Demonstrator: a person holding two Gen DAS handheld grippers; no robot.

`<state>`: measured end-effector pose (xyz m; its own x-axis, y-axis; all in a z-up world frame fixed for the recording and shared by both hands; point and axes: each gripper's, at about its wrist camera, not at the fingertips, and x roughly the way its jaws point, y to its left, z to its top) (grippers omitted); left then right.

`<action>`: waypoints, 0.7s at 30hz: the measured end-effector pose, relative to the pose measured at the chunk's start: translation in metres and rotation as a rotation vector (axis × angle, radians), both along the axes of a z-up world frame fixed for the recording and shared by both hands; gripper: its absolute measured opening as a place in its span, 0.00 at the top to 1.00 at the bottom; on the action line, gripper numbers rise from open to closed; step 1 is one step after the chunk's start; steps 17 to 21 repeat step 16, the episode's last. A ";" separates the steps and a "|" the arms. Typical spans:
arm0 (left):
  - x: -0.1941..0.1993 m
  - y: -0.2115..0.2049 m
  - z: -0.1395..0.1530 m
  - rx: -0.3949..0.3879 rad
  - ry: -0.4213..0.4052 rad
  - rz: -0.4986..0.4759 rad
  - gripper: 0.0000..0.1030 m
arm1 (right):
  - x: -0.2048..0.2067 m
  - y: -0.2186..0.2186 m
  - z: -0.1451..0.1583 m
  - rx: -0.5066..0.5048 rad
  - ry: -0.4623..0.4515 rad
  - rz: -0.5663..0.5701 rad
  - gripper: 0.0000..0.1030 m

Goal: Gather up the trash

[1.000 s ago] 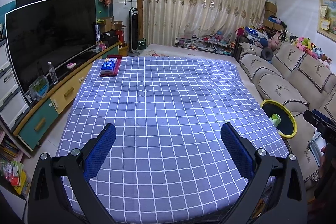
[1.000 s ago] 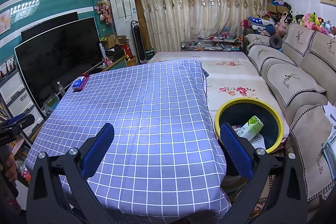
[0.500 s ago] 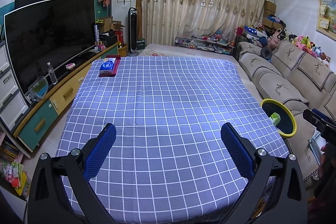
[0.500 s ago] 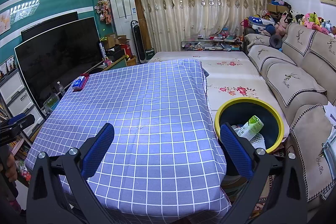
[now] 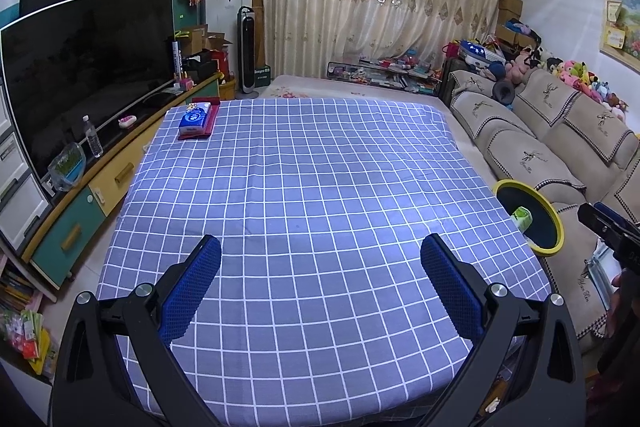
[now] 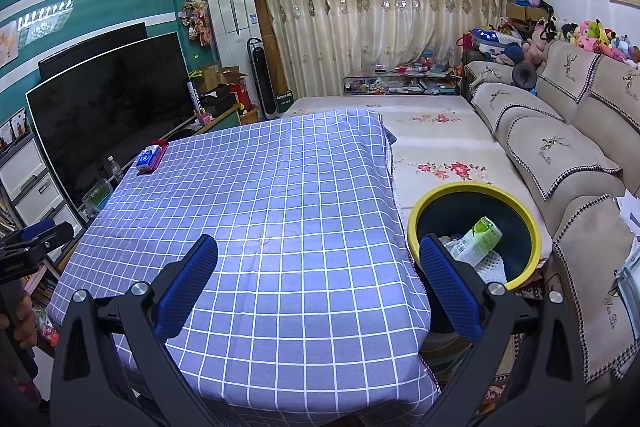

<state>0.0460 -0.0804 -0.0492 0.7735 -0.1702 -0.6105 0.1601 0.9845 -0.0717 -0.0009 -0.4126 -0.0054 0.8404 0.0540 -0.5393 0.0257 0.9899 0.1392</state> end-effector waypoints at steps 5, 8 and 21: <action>0.003 -0.001 0.001 -0.016 -0.036 -0.036 0.05 | 0.002 0.001 -0.002 0.005 0.007 0.007 0.07; 0.014 -0.001 0.002 -0.025 -0.026 -0.047 0.05 | 0.012 0.005 -0.002 0.002 0.019 0.028 0.07; 0.118 0.016 -0.031 0.038 0.074 0.063 0.05 | 0.104 0.023 -0.013 -0.010 0.080 0.091 0.07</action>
